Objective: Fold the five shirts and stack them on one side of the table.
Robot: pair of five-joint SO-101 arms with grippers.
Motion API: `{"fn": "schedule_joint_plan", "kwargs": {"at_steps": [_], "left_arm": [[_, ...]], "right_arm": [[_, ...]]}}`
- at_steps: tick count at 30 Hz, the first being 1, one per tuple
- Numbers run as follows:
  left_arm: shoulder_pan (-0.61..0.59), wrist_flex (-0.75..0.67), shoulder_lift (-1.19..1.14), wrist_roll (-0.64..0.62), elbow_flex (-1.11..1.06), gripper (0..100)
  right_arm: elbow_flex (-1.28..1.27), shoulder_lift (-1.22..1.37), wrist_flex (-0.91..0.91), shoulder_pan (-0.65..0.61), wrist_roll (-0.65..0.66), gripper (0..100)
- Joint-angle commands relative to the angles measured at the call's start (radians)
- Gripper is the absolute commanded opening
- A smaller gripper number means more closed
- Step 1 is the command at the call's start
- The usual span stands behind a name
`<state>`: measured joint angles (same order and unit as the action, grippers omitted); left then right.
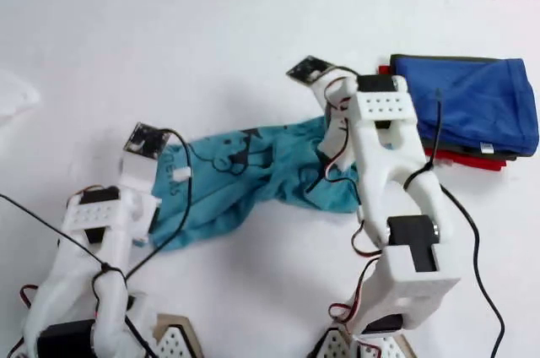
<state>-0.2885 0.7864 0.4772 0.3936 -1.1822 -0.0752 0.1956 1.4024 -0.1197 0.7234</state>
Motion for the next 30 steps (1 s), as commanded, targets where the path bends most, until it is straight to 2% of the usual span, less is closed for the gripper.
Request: {"fn": "schedule_joint_plan", "kwargs": {"at_steps": [1,10,20,26,30], "left_arm": [[0.005,-0.017,-0.002,-0.005,0.03,3],[0.005,-0.017,-0.002,-0.005,0.03,3],[0.005,-0.017,-0.002,-0.006,0.03,3],[0.005,-0.017,-0.002,-0.006,0.03,3],[0.005,-0.017,-0.002,-0.006,0.03,3]], "right_arm": [[0.084,0.002,0.007,0.031,0.012,1.9],[0.319,0.036,0.004,0.01,0.012,1.9],[0.532,0.271,0.013,0.008,0.012,2.2],[0.692,0.309,0.14,0.015,0.008,20.4],[0.867,0.309,0.275,-0.007,0.005,21.0]]}}
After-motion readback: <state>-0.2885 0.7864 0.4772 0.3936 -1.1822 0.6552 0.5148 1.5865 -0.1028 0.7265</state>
